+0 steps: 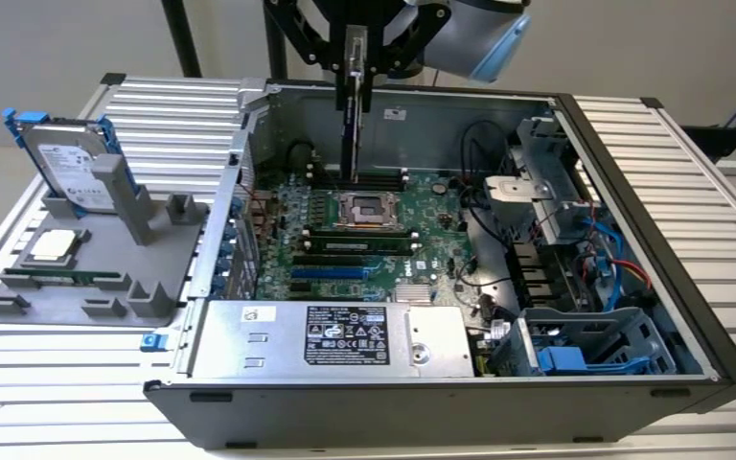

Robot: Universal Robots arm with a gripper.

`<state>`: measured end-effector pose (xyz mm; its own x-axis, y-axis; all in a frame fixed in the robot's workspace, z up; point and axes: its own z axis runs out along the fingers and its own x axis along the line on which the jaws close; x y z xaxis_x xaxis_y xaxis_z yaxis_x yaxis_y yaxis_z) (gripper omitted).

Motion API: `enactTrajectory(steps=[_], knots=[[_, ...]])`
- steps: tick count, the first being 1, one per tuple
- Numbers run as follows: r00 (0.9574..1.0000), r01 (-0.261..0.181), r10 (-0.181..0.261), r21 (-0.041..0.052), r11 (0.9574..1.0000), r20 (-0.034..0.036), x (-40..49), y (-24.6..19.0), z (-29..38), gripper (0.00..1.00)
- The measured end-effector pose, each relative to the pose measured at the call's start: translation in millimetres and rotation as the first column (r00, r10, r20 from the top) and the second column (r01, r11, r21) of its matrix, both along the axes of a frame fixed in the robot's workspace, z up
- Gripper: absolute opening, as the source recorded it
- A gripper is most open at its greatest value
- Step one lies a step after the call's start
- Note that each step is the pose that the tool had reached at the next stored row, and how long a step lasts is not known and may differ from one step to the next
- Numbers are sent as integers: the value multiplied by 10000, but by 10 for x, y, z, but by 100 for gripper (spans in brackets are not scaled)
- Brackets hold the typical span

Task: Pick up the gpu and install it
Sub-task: 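Pick up the gpu and move the gpu toward the slot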

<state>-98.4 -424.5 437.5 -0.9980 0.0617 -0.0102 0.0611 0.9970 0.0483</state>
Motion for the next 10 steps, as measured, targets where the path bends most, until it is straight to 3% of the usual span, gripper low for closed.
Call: enactTrajectory(steps=[10], knots=[[10000,0,0,0,10000,0,4,0,0,0]])
